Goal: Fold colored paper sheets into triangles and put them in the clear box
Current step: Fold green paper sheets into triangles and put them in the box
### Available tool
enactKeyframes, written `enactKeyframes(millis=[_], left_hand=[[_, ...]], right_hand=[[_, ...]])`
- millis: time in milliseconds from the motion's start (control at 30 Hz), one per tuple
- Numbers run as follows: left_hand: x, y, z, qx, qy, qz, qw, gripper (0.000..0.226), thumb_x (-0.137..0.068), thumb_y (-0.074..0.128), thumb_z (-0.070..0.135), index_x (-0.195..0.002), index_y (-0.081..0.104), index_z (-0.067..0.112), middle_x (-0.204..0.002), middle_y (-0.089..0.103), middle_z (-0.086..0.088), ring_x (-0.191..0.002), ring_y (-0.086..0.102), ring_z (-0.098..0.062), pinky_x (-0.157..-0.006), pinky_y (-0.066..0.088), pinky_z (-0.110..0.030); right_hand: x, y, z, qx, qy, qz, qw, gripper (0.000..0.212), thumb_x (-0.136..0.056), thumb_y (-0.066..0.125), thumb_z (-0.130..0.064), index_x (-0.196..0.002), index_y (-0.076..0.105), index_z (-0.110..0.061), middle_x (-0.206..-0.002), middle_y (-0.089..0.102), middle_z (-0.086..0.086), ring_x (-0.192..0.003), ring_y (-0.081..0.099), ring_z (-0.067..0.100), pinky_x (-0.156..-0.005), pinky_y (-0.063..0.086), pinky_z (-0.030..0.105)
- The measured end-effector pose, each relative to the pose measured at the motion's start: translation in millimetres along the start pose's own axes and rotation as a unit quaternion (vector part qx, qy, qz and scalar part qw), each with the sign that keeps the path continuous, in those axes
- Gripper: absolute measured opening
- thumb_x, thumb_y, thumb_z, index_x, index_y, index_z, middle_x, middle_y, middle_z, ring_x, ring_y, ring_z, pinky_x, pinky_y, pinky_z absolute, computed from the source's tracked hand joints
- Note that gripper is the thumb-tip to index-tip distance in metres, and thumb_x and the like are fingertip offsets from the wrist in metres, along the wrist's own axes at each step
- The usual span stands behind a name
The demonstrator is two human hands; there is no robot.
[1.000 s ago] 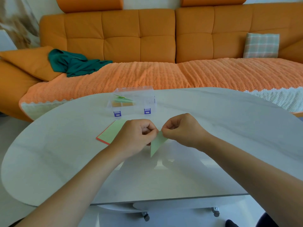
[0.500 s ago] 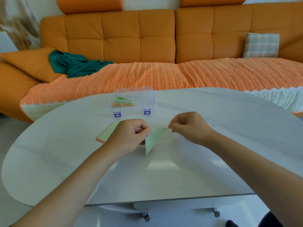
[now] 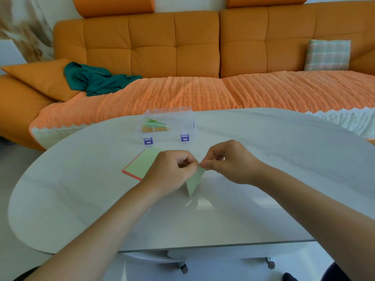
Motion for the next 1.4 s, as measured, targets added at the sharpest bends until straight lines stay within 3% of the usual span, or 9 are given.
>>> enactKeyframes(millis=[267, 433, 567, 700, 800, 967, 1067, 1200, 1400], left_hand=[[-5.9, -22.3, -25.2, 0.028, -0.075, -0.005, 0.997, 0.021, -0.083, 0.064, 0.008, -0.063, 0.069, 0.012, -0.067, 0.074, -0.001, -0.071, 0.075, -0.026, -0.073, 0.061, -0.053], [-2.7, -36.0, -33.4, 0.121, -0.097, 0.082, 0.984, 0.016, -0.093, 0.067, 0.014, -0.079, 0.077, 0.015, -0.08, 0.077, -0.001, -0.081, 0.075, -0.018, -0.081, 0.062, -0.041], [-0.8, -13.5, -29.9, 0.19, -0.1, 0.068, 0.974, 0.011, -0.094, 0.068, 0.024, -0.09, 0.079, 0.025, -0.09, 0.077, -0.004, -0.092, 0.074, -0.02, -0.088, 0.059, -0.047], [0.9, -16.2, -30.1, 0.15, -0.094, 0.102, 0.979, 0.014, -0.091, 0.071, 0.024, -0.081, 0.079, 0.028, -0.081, 0.072, -0.017, -0.069, 0.061, -0.015, -0.079, 0.057, -0.047], [0.9, -13.9, -24.4, 0.098, -0.087, 0.086, 0.988, 0.013, -0.089, 0.074, 0.023, -0.077, 0.079, 0.024, -0.067, 0.072, 0.007, -0.058, 0.058, 0.001, -0.065, 0.048, -0.025], [1.2, -2.9, -13.8, 0.06, -0.065, 0.033, 0.996, 0.01, -0.089, 0.074, 0.027, -0.085, 0.081, 0.022, -0.076, 0.075, 0.014, -0.077, 0.071, -0.007, -0.071, 0.051, -0.025], [0.3, -2.4, -15.9, 0.075, -0.071, 0.027, 0.994, 0.012, -0.089, 0.073, 0.026, -0.081, 0.08, 0.021, -0.068, 0.072, 0.012, -0.061, 0.062, -0.005, -0.066, 0.048, -0.024], [1.5, -2.5, -20.9, 0.111, -0.094, 0.036, 0.989, 0.015, -0.089, 0.07, 0.024, -0.077, 0.078, 0.023, -0.073, 0.074, -0.007, -0.061, 0.057, -0.012, -0.069, 0.052, -0.034], [3.0, -9.4, -11.5, 0.043, -0.061, 0.056, 0.996, 0.014, -0.086, 0.071, 0.022, -0.074, 0.077, 0.022, -0.065, 0.072, 0.01, -0.057, 0.06, -0.002, -0.062, 0.048, -0.021]], right_hand=[[0.1, -17.8, 13.6, -0.06, 0.057, 0.041, 0.996, 0.016, -0.088, 0.073, -0.02, -0.073, 0.074, -0.017, -0.074, 0.073, 0.002, -0.057, 0.054, 0.012, -0.047, 0.043, 0.019], [4.0, -18.5, 23.7, -0.112, 0.093, 0.062, 0.987, 0.017, -0.092, 0.067, -0.018, -0.076, 0.069, -0.015, -0.059, 0.064, -0.014, -0.053, 0.052, 0.006, -0.045, 0.038, 0.012], [4.8, -2.8, 14.1, -0.165, 0.079, 0.054, 0.982, 0.014, -0.093, 0.066, -0.018, -0.08, 0.07, -0.015, -0.071, 0.069, -0.008, -0.058, 0.055, 0.008, -0.054, 0.042, 0.016], [4.8, 2.2, 13.8, -0.156, 0.087, 0.043, 0.983, 0.014, -0.092, 0.065, -0.017, -0.079, 0.071, -0.017, -0.075, 0.069, -0.007, -0.063, 0.056, 0.007, -0.06, 0.043, 0.018], [5.3, 2.5, 11.3, -0.128, 0.08, 0.034, 0.988, 0.012, -0.09, 0.066, -0.018, -0.08, 0.073, -0.022, -0.073, 0.067, -0.011, -0.064, 0.055, 0.004, -0.057, 0.043, 0.014], [5.8, 2.0, -2.9, -0.123, 0.03, 0.046, 0.991, 0.009, -0.089, 0.072, -0.025, -0.082, 0.075, -0.022, -0.07, 0.067, -0.013, -0.062, 0.054, 0.002, -0.056, 0.044, 0.015], [7.1, 4.2, -1.8, -0.136, 0.042, 0.032, 0.989, 0.012, -0.093, 0.069, -0.021, -0.083, 0.074, -0.017, -0.064, 0.063, -0.01, -0.053, 0.049, 0.001, -0.049, 0.038, 0.013], [8.2, 6.2, 0.7, -0.151, 0.05, 0.026, 0.987, 0.016, -0.096, 0.063, -0.019, -0.082, 0.07, -0.018, -0.069, 0.061, -0.007, -0.057, 0.047, 0.006, -0.05, 0.037, 0.016], [7.4, 7.6, -2.9, -0.148, 0.055, 0.031, 0.987, 0.015, -0.092, 0.068, -0.024, -0.08, 0.074, -0.019, -0.071, 0.069, -0.001, -0.06, 0.053, 0.009, -0.054, 0.042, 0.021]])
Point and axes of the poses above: each hand's wrist, its own x-axis away from the middle knuckle, its own y-axis out of the palm, z = x × y, the point moved 10 cm from there along -x, towards the middle knuckle
